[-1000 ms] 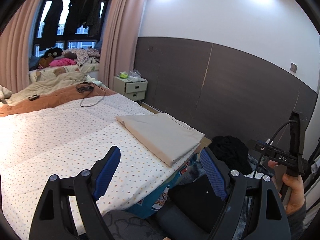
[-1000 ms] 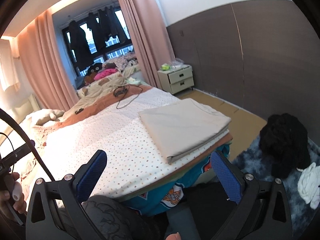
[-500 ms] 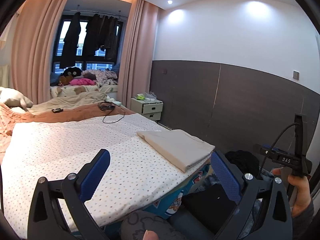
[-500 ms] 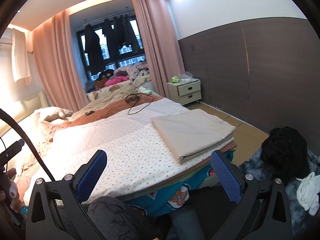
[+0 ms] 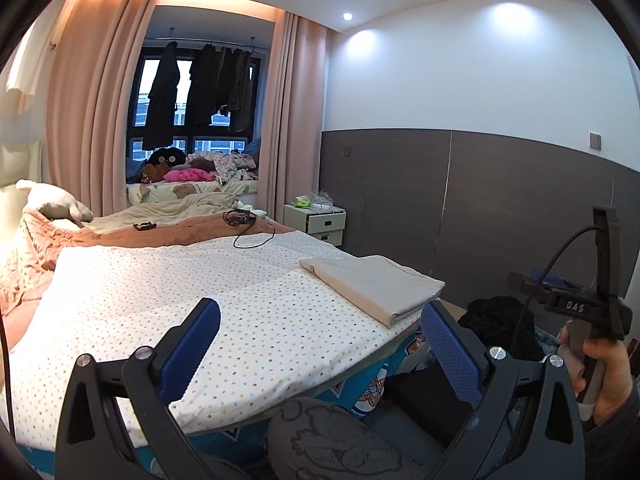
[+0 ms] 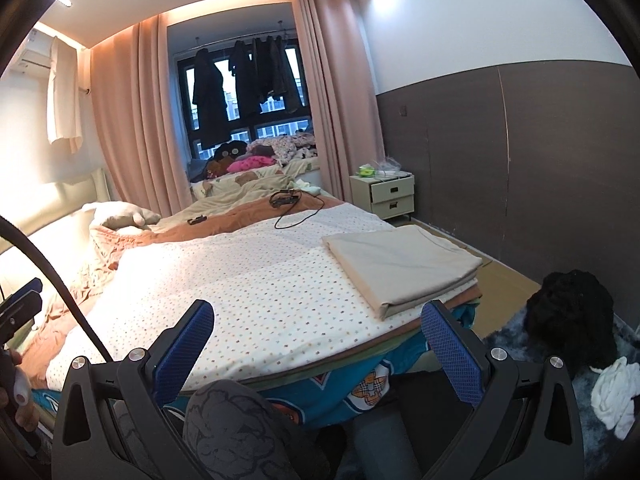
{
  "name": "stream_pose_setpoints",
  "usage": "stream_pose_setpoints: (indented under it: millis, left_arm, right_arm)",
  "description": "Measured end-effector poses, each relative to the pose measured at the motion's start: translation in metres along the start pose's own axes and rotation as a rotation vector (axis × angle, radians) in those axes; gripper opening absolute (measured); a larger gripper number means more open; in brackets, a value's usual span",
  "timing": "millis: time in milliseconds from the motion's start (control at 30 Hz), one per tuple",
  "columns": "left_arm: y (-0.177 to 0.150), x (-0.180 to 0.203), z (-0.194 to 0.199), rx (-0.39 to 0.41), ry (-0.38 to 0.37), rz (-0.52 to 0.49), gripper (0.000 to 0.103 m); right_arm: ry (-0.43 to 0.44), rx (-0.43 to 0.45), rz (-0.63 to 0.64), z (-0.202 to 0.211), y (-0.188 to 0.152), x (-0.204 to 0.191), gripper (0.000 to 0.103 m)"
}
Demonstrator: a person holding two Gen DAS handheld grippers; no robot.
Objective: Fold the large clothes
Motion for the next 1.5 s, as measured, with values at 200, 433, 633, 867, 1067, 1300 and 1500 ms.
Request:
stream_pose_setpoints:
  millis: [200, 433, 633, 867, 1067, 1300, 1500]
  left_arm:
    - [-0.021, -0.005, 0.014, 0.003, 0.036, 0.013, 0.103]
    - [-0.046, -0.010, 0.016, -0.051, 0.073, 0.043, 0.103]
    - [-0.058, -0.007, 0.025, -0.049, 0.112, 0.047, 0.103]
    - [-0.062, -0.007, 0.030, -0.050, 0.135, 0.055, 0.103]
    - [-0.063, -0.004, 0.031, -0.049, 0.152, 0.049, 0.103]
    - [-0.065, -0.005, 0.029, -0.060, 0.159, 0.054, 0.103]
    - [-0.065, -0.006, 0.031, -0.063, 0.156, 0.059, 0.103]
  right_arm:
    - [0.011, -0.029, 0.006, 0.000, -0.021, -0.016, 0.103]
    - [-0.005, -0.027, 0.024, 0.004, -0.037, -0.024, 0.103]
    - [0.010, -0.045, 0.006, 0.005, -0.047, -0.027, 0.103]
    - [0.019, -0.032, -0.030, 0.006, -0.045, -0.019, 0.103]
    - [0.027, -0.044, -0.037, 0.010, -0.051, -0.023, 0.103]
    - [0.031, -0.045, -0.033, 0.018, -0.052, -0.026, 0.103]
    - [0.032, -0.049, -0.037, 0.017, -0.054, -0.026, 0.103]
Point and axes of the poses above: each gripper's, at about its wrist camera, not at the fingertips, and z roughly against the way its jaws point, x to its right, y to its top, the point moved 3 cm from there along -z, roughly the way its jaws point, and after that the axes turned 3 degrees about -z, right-handed, at the moved point
